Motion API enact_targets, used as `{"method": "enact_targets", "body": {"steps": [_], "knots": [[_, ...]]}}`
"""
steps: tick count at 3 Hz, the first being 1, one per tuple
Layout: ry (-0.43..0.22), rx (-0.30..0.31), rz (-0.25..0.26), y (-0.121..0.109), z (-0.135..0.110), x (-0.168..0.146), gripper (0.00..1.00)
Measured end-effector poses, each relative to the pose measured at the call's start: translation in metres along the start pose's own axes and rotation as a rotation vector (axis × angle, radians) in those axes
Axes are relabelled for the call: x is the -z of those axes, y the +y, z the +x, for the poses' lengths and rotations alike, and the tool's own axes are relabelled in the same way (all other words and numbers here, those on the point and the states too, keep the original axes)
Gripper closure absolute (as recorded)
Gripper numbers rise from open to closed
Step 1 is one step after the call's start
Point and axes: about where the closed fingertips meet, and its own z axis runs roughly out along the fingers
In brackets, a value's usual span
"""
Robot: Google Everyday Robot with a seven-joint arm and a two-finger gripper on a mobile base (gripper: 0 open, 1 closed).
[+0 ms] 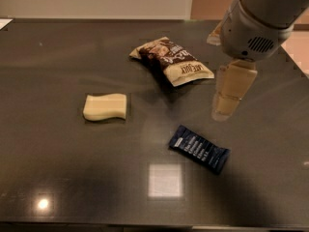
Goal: Move sponge near rxbar blueberry
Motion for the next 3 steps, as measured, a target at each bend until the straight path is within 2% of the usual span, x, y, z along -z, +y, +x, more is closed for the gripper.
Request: {"method": "enact_targets", "body": {"steps": [2,3], "knots": [[-0.047,0.083,-0.03,-0.011,-0.072,-0.038,0.0],[-0.073,0.102,-0.038,-0.012,-0.103,-0.056,0.0]]}}
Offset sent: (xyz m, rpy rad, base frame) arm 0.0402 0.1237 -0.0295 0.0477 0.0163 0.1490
